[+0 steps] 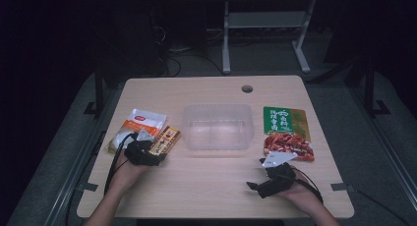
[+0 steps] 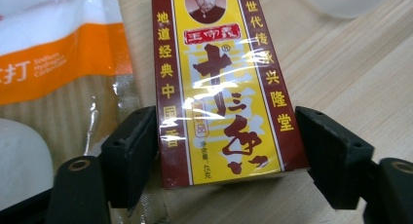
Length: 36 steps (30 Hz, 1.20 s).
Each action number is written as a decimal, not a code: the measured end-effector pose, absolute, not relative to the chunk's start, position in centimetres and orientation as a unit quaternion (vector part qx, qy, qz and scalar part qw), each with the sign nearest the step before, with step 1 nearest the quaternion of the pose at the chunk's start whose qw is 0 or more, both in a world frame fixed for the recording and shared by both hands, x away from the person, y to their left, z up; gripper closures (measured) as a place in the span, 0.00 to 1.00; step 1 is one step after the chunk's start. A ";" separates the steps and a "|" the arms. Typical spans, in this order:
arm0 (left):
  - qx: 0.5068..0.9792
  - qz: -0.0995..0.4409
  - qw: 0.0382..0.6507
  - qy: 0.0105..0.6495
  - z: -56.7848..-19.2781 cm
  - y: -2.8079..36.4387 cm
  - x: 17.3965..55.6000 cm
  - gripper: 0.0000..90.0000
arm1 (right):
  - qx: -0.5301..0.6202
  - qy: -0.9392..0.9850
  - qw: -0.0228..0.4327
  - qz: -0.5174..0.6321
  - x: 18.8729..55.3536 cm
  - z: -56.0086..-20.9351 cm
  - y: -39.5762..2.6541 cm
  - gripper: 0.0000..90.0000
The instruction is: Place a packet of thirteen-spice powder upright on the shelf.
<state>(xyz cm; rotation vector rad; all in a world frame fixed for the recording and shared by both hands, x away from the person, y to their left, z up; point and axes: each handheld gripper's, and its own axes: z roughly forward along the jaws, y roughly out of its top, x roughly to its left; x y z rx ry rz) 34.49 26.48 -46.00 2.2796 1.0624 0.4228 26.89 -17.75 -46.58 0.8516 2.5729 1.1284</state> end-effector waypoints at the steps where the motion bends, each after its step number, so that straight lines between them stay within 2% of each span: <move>1: 0.855 0.159 0.288 0.400 -46.1 26.4 34.5 0.30 | 0.290 0.871 0.103 0.384 26.9 -46.5 -17.8 0.07; 16: 0.847 0.155 0.284 0.422 -45.8 26.4 34.4 0.35 | 0.289 0.870 0.105 0.386 26.8 -46.4 -17.7 0.07; 21: 0.842 0.150 0.305 0.418 -44.7 27.1 34.0 0.36 | 0.291 0.868 0.104 0.388 26.8 -46.4 -17.7 0.07; 27: 0.841 0.133 0.332 0.406 -43.0 28.6 32.3 0.36 | 0.289 0.868 0.103 0.391 26.8 -46.4 -17.8 0.07; 36: 0.866 0.117 0.322 0.364 -42.4 29.0 29.1 0.36 | 0.284 0.867 0.103 0.397 26.8 -46.4 -17.8 0.07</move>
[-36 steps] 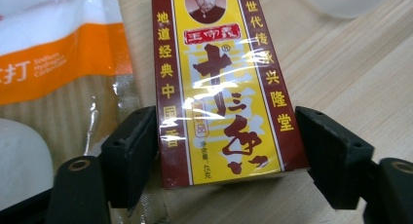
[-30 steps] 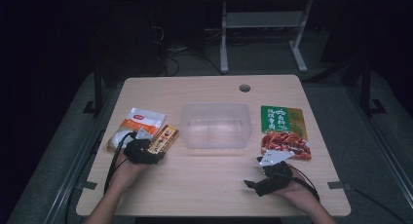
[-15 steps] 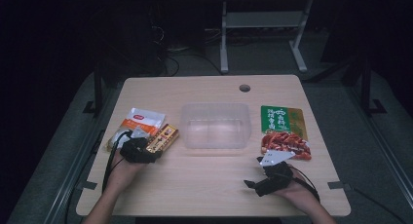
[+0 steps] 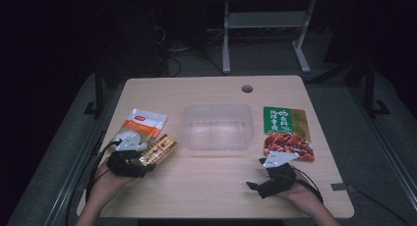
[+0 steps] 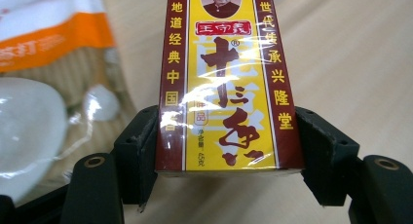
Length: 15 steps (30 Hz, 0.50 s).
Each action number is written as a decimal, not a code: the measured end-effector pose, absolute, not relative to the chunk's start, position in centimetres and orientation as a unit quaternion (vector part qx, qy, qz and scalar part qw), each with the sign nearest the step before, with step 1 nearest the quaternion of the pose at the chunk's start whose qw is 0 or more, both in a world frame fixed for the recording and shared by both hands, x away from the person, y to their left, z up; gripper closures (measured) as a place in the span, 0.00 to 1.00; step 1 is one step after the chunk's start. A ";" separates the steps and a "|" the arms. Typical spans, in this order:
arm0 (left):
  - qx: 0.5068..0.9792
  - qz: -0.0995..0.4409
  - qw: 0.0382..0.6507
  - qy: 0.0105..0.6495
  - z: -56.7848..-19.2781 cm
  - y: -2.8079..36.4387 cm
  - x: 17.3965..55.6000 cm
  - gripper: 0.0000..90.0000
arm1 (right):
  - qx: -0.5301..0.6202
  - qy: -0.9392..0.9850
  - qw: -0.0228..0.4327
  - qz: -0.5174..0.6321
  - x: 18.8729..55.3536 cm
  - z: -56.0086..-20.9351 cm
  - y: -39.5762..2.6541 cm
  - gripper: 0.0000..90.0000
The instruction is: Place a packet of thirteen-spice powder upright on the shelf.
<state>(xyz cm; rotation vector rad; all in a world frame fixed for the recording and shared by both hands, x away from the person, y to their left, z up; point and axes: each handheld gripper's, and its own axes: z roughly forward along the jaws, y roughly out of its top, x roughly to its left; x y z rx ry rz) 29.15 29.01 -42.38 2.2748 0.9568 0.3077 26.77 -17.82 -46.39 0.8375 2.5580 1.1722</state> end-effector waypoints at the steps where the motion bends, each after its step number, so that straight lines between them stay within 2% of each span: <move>1: 0.874 0.114 0.320 0.348 -42.1 28.8 28.6 0.36 | 0.284 0.867 0.101 0.397 26.7 -46.3 -17.8 0.07; 11: 0.898 0.060 0.339 0.273 -41.9 26.6 27.4 0.35 | 0.283 0.864 0.104 0.403 26.7 -46.2 -18.0 0.07; 15: 0.904 0.054 0.342 0.250 -42.1 25.5 27.2 0.36 | 0.282 0.865 0.101 0.404 26.6 -46.2 -17.9 0.07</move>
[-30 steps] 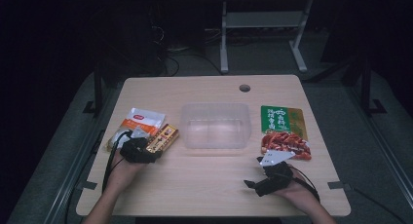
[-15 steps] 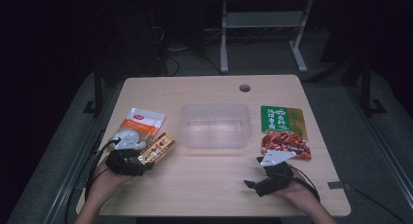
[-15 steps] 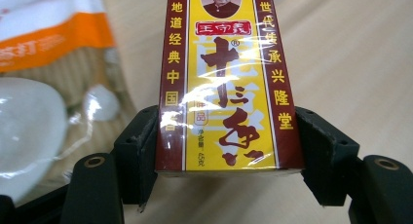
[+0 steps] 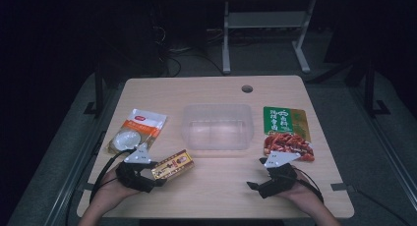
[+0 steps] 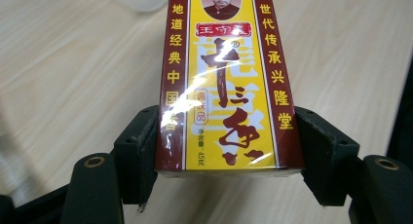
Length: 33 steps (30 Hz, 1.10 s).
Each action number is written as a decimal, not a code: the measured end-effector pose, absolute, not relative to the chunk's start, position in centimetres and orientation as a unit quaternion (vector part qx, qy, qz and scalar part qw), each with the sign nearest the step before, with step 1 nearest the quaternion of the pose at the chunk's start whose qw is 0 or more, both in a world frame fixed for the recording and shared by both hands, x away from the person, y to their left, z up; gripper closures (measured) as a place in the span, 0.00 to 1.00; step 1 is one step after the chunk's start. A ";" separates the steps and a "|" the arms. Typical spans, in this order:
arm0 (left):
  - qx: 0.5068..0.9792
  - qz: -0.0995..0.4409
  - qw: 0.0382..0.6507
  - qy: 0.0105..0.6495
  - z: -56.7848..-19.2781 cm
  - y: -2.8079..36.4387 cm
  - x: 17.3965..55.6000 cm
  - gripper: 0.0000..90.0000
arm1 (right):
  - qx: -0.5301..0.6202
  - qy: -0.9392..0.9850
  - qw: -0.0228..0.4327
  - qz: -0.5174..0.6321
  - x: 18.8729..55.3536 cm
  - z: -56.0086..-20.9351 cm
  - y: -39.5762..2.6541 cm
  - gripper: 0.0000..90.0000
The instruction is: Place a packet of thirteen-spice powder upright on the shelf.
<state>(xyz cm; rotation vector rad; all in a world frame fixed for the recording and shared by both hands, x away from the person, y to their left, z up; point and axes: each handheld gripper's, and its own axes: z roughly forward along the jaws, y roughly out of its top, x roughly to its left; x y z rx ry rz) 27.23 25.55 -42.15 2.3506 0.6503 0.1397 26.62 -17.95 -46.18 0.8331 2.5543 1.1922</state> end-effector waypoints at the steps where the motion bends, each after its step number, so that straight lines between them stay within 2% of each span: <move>1: 0.907 0.052 0.342 0.239 -42.2 25.2 27.2 0.36 | 0.282 0.865 0.101 0.404 26.6 -46.2 -17.9 0.07; 10: 0.914 0.029 0.364 0.176 -42.5 21.8 27.3 0.35 | 0.272 0.866 0.098 0.409 26.6 -46.1 -17.9 0.07; 33: 0.939 -0.018 0.340 0.053 -44.9 14.1 29.9 0.35 | 0.246 0.872 0.080 0.416 26.3 -46.0 -17.5 0.07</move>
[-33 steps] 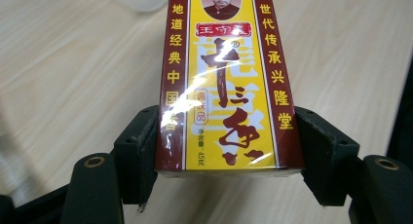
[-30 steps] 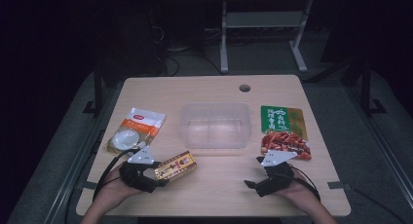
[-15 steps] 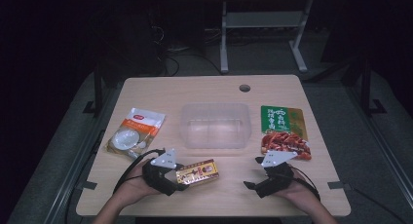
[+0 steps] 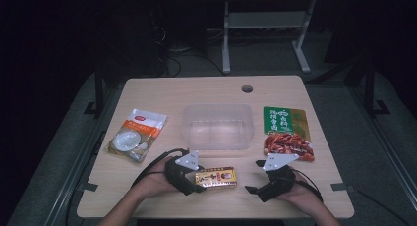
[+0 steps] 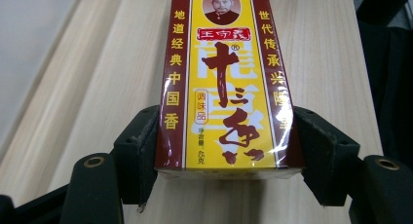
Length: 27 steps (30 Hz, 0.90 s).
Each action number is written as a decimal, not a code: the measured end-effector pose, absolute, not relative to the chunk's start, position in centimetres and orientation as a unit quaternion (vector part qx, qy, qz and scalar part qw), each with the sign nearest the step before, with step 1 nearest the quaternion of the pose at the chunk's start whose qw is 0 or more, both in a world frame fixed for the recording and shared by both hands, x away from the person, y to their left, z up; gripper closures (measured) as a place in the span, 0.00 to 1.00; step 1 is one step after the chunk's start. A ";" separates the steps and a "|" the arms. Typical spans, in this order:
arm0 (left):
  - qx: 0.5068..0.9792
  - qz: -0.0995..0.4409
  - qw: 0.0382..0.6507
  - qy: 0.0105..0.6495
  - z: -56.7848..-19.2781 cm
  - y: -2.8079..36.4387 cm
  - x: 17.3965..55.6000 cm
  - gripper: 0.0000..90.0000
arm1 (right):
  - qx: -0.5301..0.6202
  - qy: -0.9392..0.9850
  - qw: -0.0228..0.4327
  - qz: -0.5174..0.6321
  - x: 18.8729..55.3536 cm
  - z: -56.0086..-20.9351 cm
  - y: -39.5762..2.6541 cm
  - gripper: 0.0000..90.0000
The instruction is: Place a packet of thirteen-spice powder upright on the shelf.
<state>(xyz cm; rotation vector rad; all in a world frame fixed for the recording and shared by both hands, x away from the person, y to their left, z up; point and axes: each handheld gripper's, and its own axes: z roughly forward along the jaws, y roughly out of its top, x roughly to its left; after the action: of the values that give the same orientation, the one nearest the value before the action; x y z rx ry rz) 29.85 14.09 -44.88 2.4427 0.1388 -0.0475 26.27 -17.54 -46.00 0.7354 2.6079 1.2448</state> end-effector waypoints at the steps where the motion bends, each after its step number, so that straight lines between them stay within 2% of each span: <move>1: 0.940 -0.020 0.339 0.043 -45.2 13.6 30.0 0.35 | 0.245 0.872 0.079 0.416 26.2 -46.0 -17.5 0.07; 7: 0.939 -0.025 0.342 0.033 -45.9 13.6 30.3 0.34 | 0.241 0.872 0.074 0.420 26.1 -45.9 -17.5 0.07; 12: 0.933 -0.023 0.356 0.048 -45.5 14.0 30.2 0.19 | 0.235 0.874 0.073 0.420 26.1 -45.9 -17.4 0.07; 16: 0.926 -0.023 0.372 0.066 -45.0 15.1 30.1 0.18 | 0.233 0.874 0.070 0.421 26.0 -45.8 -17.5 0.06; 19: 0.918 -0.023 0.386 0.089 -44.8 16.5 29.8 0.18 | 0.230 0.873 0.051 0.426 26.0 -45.7 -17.6 0.03; 27: 0.909 -0.003 0.398 0.122 -44.2 19.2 28.8 0.17 | 0.216 0.883 0.046 0.414 25.8 -45.4 -17.1 0.03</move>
<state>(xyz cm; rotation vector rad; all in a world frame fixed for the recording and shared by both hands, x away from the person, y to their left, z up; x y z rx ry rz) 28.75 19.23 -44.19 2.3020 0.3081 -0.0066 25.82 -17.14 -45.38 0.6589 2.6960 1.2624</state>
